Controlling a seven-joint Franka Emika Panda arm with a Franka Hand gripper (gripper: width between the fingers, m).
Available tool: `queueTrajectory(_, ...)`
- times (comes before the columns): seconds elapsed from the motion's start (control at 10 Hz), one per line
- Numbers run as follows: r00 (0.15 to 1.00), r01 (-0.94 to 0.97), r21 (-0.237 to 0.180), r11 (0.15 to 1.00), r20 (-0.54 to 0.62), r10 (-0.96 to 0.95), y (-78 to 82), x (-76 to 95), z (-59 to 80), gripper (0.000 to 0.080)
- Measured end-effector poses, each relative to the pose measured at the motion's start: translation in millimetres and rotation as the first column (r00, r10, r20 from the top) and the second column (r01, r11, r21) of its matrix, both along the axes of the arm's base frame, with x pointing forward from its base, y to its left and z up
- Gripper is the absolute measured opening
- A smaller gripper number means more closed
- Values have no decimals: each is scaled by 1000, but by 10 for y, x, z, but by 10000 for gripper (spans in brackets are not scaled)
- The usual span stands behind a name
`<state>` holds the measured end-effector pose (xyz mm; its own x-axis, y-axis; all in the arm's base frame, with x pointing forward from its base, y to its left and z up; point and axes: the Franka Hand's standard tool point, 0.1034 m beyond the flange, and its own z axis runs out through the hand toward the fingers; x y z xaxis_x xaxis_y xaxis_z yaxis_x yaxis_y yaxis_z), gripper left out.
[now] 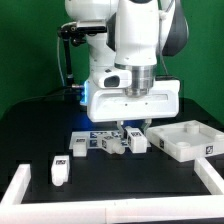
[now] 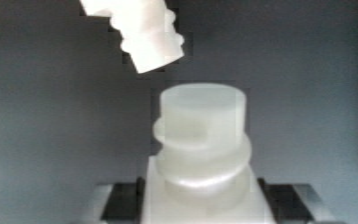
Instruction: Assemble one leg
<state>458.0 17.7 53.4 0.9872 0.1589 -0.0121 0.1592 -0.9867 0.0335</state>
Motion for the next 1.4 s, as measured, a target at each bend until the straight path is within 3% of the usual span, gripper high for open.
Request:
queueTrajectory(0.4,1000,0,0,1000,-1,0,-1,-7,-4,285)
queueTrajectory(0.5,1000,1,7,1000,-4,-1,15,-80,47,285)
queueTrajectory(0.7,998,61,21,998,-30,-61,-2,-506,12,285)
queueTrajectory(0.8,998,60,21,998,-34,-59,53,-531,7,285)
queueTrajectory(1.3,998,54,20,998,-29,-54,27,-521,2,285)
queueTrajectory(1.4,999,39,16,999,-11,-39,-10,-654,-55,285)
